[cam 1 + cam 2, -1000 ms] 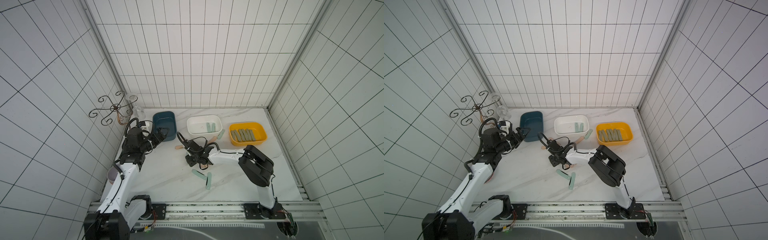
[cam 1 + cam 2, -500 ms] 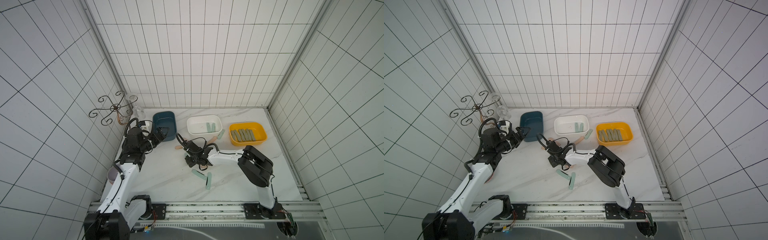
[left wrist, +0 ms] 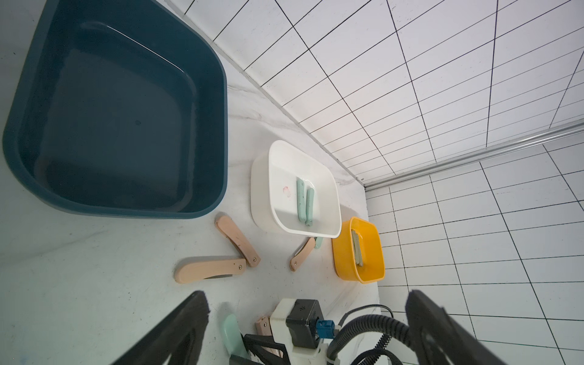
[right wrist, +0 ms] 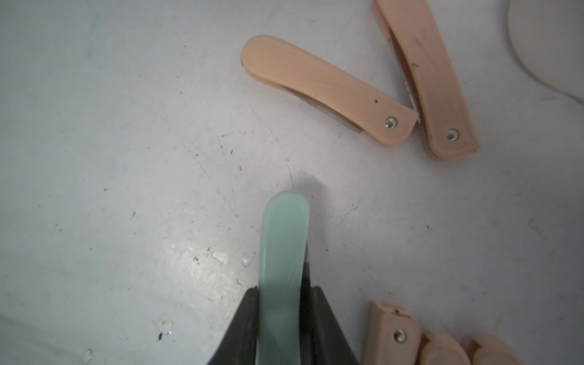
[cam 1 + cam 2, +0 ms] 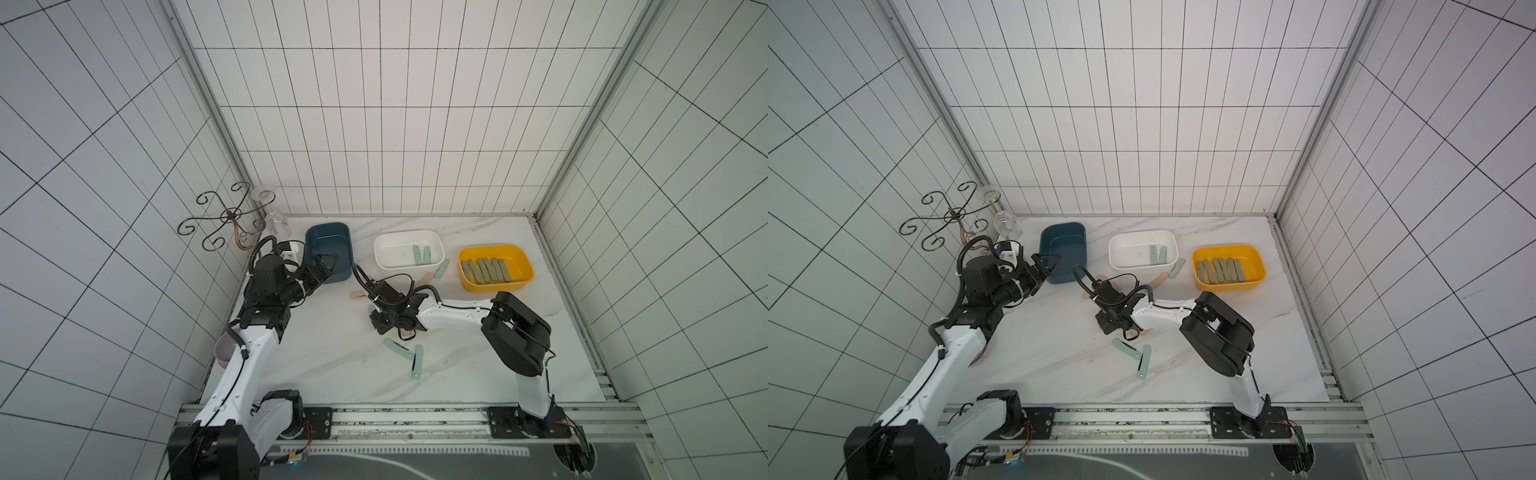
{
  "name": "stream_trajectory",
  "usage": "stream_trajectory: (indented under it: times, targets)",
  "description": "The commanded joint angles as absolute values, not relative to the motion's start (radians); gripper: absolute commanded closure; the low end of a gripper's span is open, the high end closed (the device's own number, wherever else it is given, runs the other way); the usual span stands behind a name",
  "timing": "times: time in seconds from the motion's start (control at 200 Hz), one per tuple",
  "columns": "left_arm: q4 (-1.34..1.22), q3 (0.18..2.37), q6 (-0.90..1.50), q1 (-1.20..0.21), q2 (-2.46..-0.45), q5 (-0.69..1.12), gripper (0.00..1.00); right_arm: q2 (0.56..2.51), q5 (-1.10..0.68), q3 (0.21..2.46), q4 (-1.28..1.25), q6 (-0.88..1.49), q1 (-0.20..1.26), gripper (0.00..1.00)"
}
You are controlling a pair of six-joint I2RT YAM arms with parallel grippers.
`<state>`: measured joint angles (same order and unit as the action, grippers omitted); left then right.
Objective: Place the fruit knives into the storage box by color
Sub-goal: Pick up the fruit knife from the center of the board, then place the fruit knife in the storage box.
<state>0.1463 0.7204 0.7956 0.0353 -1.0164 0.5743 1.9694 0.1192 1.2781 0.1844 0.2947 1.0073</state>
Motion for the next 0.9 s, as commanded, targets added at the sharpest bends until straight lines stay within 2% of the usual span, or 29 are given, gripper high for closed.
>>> stream_trajectory:
  times: [0.0,0.275,0.555,0.895]
  targets:
    - [0.121,0.733,0.804,0.034,-1.008,0.578,0.03,1.914,0.131,1.313,0.205,0.299,1.012,0.75]
    - [0.111,0.75,0.813,0.025,-1.014,0.577,0.03,1.856,0.141,1.366,0.218,0.292,0.948,0.75]
    - [0.107,0.784,0.813,-0.014,-1.036,0.562,0.03,1.816,0.108,1.498,0.231,0.284,0.758,0.74]
    - [0.107,0.836,0.804,-0.092,-1.079,0.522,0.03,1.951,0.076,1.727,0.25,0.273,0.58,0.74]
